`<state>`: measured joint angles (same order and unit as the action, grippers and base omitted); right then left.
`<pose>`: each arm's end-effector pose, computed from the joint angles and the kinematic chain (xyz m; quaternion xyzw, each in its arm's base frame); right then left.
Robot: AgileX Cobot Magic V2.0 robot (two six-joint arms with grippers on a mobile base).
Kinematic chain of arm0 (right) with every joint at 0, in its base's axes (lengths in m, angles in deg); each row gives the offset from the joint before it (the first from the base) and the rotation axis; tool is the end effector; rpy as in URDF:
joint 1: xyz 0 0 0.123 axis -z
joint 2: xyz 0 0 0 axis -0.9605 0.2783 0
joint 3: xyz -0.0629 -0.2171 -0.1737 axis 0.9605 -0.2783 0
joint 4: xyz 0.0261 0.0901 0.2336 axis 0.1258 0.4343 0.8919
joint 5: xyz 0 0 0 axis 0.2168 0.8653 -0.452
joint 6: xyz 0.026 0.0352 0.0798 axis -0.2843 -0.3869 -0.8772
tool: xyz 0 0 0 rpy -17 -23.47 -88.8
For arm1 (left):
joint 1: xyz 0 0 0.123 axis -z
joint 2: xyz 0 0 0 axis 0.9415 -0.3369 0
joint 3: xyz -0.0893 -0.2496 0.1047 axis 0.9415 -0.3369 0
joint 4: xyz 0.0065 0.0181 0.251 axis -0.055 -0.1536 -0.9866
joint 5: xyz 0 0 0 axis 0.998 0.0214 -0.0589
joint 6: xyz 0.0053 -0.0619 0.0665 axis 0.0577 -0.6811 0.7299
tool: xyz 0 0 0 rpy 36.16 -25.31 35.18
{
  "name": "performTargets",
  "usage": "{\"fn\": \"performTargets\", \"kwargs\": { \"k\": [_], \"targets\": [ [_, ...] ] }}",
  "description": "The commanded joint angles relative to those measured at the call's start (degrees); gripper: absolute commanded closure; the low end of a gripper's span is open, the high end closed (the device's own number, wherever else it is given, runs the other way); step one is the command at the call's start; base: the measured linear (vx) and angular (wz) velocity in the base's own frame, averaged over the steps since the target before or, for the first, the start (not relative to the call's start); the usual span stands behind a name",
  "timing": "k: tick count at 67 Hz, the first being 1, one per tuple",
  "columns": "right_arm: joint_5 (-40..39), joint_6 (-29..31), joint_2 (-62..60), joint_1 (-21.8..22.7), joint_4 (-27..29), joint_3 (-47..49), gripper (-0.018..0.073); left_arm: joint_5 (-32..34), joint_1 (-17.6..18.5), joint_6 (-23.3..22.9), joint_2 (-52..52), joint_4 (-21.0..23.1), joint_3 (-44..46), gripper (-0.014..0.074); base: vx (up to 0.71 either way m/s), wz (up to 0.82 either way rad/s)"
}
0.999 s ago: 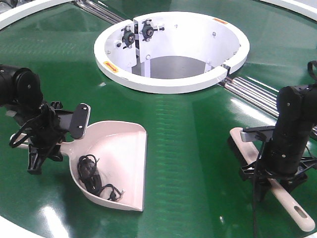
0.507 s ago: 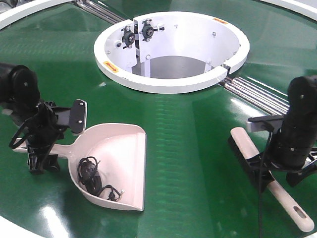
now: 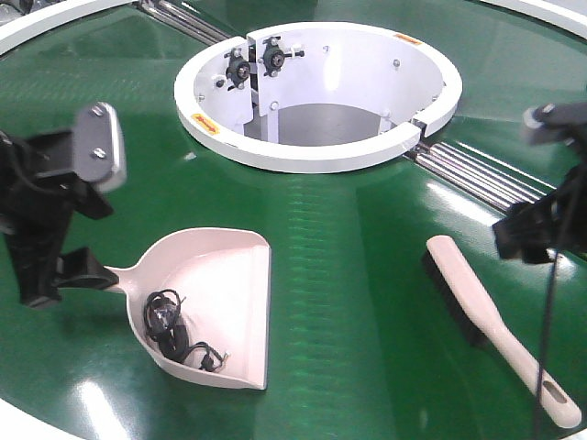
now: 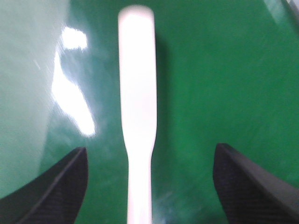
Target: Clean and inspect green conveyor with broom and dustpan
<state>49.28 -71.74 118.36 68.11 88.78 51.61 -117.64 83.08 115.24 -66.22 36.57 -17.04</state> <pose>0.2468 0.0257 0.3297 -0.0811 0.9678 0.0089 0.2381 0.2621 -0.0821 0.3364 0.6132 0.7569 -0.0281 0.2243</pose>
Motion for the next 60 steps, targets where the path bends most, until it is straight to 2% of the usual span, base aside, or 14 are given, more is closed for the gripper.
{"fn": "performTargets", "kwargs": {
  "k": [1, 8, 19, 25, 34, 42, 50, 60],
  "targets": [
    [-4.0, 0.4, -7.4, 0.3, 0.1, 1.4, 0.0034, 1.1, 0.2, -6.9, 7.6, 3.1, 1.4, 0.0077, 0.0, 0.0],
    [-5.3, 0.4, -14.2, 0.3, 0.1, 1.4, 0.0034, 3.4, 0.2, -13.1, 13.1, 3.6, 1.4, 0.0104, 0.0, 0.0],
    [-7.2, 2.3, -23.1, -0.5, 0.0, 1.4, 0.0034, 7.8, 0.2, -15.9, 20.7, 5.2, 1.4, 0.014, 0.0, 0.0],
    [-8.4, 2.9, -28.3, -2.2, 0.0, 0.2, 0.0034, 8.6, 0.2, -19.8, 24.2, 5.3, 1.4, 0.0159, 0.0, 0.0],
    [-12.2, 1.9, -36.8, -3.7, -0.6, -5.9, 0.0034, 10.8, 0.2, -27.3, 27.7, 4.7, 1.3, 0.0183, 0.0, 0.0],
    [-18.1, 0.3, -45.4, -3.7, -0.2, -13.1, 0.0034, 11.5, 0.2, -29.8, 31.5, 4.7, 0.2, 0.0185, 0.0, 0.0],
    [-22.9, 0.3, -54.0, -3.7, -0.6, -20.7, 0.0034, 17.3, 0.2, -29.7, 37.3, 3.9, -7.3, 0.0185, 0.0, 0.0],
    [-29.5, 0.3, -62.2, -3.7, -0.3, -29.4, 0.0034, 26.5, 0.2, -30.1, 46.7, 3.1, -24.4, 0.0185, 0.0, 0.0]
  ]
}}
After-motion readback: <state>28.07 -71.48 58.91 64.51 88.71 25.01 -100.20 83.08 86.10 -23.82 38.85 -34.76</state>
